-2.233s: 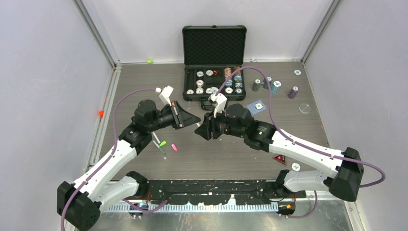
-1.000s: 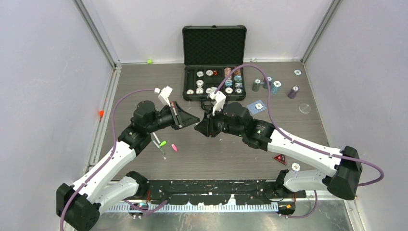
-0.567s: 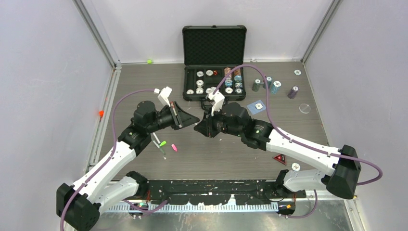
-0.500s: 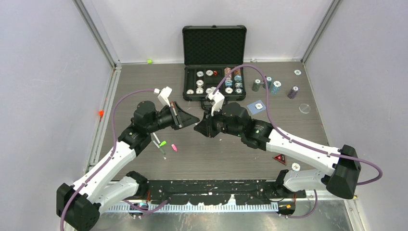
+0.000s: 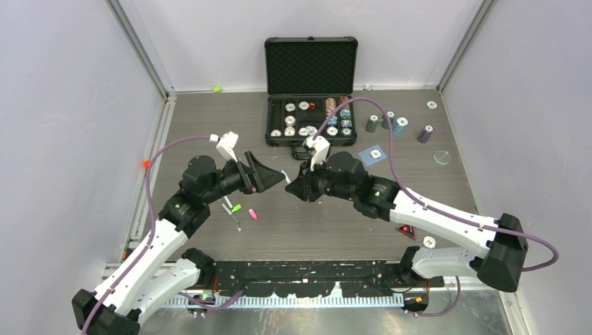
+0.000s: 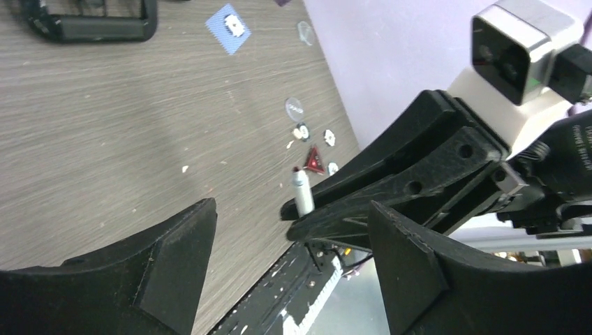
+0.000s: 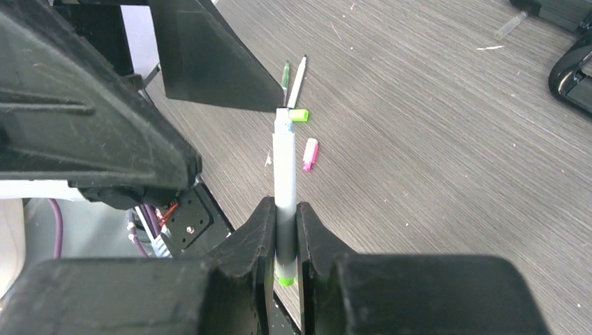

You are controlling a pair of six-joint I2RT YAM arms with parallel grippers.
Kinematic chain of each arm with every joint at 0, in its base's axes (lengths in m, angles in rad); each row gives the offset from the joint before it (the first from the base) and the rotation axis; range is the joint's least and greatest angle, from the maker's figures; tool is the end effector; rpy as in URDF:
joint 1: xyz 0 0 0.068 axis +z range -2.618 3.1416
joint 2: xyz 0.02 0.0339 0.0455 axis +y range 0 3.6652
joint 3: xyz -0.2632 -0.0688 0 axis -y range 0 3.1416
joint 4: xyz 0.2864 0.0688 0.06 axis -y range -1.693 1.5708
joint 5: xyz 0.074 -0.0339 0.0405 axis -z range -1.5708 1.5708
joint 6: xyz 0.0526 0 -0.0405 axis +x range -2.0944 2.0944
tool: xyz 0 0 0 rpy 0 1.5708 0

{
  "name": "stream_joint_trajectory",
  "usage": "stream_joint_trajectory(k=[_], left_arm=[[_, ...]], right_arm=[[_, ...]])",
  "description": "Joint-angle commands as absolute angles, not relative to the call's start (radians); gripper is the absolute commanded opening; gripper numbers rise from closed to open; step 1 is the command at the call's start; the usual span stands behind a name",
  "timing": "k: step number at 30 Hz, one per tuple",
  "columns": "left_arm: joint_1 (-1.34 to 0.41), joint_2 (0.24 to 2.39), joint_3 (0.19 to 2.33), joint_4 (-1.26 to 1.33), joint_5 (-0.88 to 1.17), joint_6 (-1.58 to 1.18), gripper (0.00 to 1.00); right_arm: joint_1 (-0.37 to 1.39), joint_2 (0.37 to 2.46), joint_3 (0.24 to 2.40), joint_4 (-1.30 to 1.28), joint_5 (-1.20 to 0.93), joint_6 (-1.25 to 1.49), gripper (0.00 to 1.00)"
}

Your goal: Insert the pens into the pen caps

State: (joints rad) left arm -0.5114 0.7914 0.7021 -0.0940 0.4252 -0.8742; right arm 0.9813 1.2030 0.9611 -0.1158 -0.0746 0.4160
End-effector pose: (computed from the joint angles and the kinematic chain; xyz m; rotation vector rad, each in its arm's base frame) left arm 0.2035 -0.1391 0.3127 -0.0074 1.9522 -1.3398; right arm 0.1837 0.2817 0.3045 -0.6261 1.9646 0.9787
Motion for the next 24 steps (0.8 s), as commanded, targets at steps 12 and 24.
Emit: stream_joint_trajectory(k=[12, 24], left_arm=[[-0.558, 0.847, 0.759, -0.696, -0.028, -0.742, 0.7], [-0.581, 1.125, 0.792, -0.805, -0.363, -0.853, 0.66]], right_arm=[[0.982, 1.027, 0.843, -0.164, 0.043, 0.387, 0.0], [0.982, 0.959, 0.795, -0.215, 0.045, 0.392, 0.0]])
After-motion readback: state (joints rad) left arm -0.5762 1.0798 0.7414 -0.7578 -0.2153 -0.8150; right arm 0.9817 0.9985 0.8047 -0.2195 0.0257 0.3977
